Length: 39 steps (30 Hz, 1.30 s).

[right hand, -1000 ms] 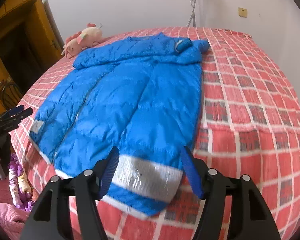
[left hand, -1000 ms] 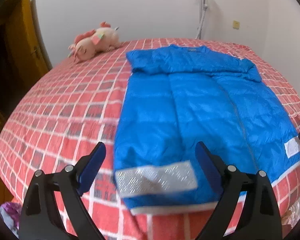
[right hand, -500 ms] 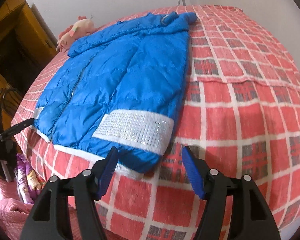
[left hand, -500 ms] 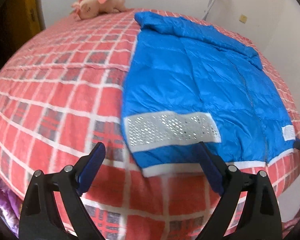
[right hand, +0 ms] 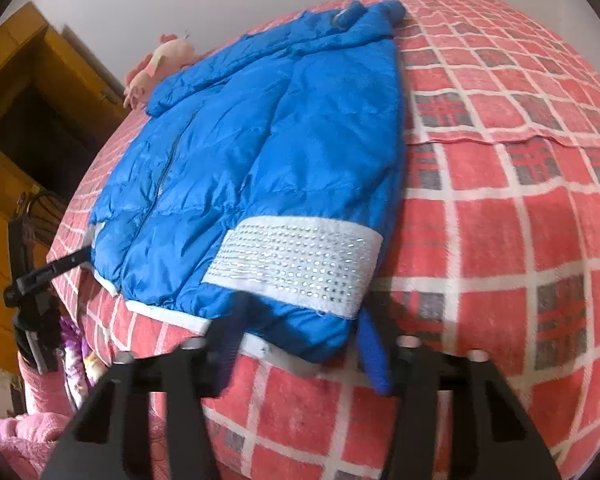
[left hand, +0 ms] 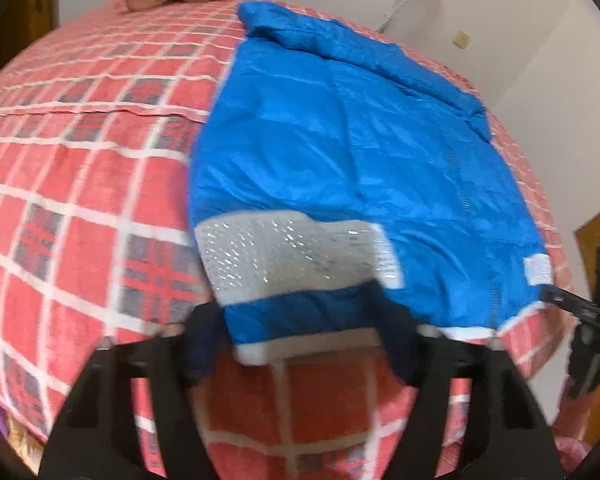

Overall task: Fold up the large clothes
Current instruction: 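Move both tools to the silver-banded hem and grasp it, then lift the hem with both tools and flip the jacket over its collar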

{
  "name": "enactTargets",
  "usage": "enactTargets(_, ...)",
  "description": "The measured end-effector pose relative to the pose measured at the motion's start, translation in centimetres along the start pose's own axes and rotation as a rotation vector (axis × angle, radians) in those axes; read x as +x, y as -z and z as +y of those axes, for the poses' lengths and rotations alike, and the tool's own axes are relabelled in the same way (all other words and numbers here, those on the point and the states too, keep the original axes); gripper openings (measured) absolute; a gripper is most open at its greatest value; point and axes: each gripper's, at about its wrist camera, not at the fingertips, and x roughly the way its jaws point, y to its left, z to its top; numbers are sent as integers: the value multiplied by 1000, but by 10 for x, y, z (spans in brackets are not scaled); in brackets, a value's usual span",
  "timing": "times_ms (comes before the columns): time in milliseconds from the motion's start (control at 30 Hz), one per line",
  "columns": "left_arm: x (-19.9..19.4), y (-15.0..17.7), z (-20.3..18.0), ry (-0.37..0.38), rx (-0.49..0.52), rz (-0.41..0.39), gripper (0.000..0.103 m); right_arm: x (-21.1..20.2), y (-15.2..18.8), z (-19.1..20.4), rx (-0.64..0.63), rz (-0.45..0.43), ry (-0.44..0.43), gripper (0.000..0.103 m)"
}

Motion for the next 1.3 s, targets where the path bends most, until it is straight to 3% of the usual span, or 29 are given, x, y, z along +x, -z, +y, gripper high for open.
enactTargets(67,-1,1,-2,-16,12,-8,47,-2,0,-1,-1,-8,-5,24)
enactTargets(167,-3,3,0,-20,2,-24,32,-7,0,-4,18,-22,-35,14)
enactTargets(267,-14,3,4,2,-23,-50,15,-18,-2,-5,15,-53,-77,11)
enactTargets(367,-28,-4,0,38,-12,-84,11,-33,-10,0,-4,-98,-121,10)
enactTargets(667,-64,-46,-26,132,46,-218,8,-75,-52,17,-73,-208,-157,9)
enactTargets(900,-78,-107,-36,147,64,-315,8,-98,-119,15,-53,-256,-194,8)
enactTargets(1133,-61,-185,-46,135,60,-342,9,-87,-202,5,2,-246,-212,8)
enactTargets(1300,-24,-243,-50,112,47,-320,9,-59,-257,-10,61,-216,-193,8)
